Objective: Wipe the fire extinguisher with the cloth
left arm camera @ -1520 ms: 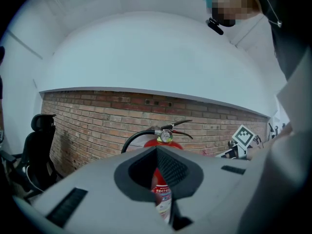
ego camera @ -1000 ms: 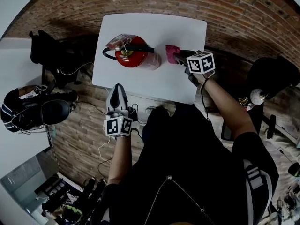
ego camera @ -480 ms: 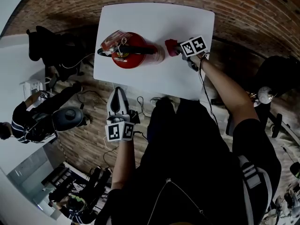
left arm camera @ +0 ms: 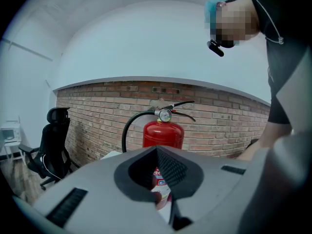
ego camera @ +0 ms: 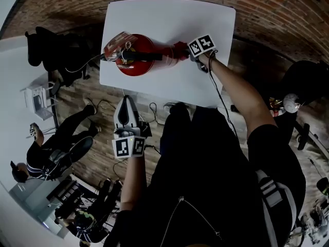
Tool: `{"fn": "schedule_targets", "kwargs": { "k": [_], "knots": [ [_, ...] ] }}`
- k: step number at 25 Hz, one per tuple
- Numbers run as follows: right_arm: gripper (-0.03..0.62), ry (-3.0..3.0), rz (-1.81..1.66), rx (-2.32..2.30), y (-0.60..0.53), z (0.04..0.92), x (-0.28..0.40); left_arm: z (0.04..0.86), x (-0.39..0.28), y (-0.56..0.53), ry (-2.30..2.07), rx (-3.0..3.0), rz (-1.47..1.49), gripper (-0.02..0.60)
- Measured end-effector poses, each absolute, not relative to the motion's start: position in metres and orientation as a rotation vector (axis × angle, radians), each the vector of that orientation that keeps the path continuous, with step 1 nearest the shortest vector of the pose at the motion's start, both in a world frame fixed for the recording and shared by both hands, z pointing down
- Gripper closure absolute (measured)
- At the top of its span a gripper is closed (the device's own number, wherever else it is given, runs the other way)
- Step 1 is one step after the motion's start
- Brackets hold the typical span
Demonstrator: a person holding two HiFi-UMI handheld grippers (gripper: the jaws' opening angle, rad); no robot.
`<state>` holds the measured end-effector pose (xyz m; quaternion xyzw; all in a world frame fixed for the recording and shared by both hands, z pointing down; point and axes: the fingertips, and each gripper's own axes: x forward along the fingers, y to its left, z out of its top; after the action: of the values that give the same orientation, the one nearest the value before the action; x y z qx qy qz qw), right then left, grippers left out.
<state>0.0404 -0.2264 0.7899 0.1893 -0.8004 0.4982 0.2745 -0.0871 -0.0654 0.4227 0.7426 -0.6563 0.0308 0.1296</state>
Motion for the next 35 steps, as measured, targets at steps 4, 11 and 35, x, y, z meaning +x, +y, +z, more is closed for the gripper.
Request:
{"fn": "schedule_targets", "kwargs": {
  "k": [4, 11, 35],
  "knots": [
    [0.499, -2.119, 1.352, 0.537, -0.229, 0.801, 0.039, 0.427, -0.092, -0.059, -1.923, 2.139, 0.140, 0.574],
    [0.500, -2.094, 1.442, 0.506, -0.231, 0.807, 0.040, 0.433, -0.088, -0.053, -1.922, 2.119, 0.148, 0.574],
    [0.502, -2.161, 1.598, 0.396, -0.227, 0.747, 0.028, 0.433, -0.090, -0.057, -1.941, 2.132, 0.072, 0.574]
  ]
}}
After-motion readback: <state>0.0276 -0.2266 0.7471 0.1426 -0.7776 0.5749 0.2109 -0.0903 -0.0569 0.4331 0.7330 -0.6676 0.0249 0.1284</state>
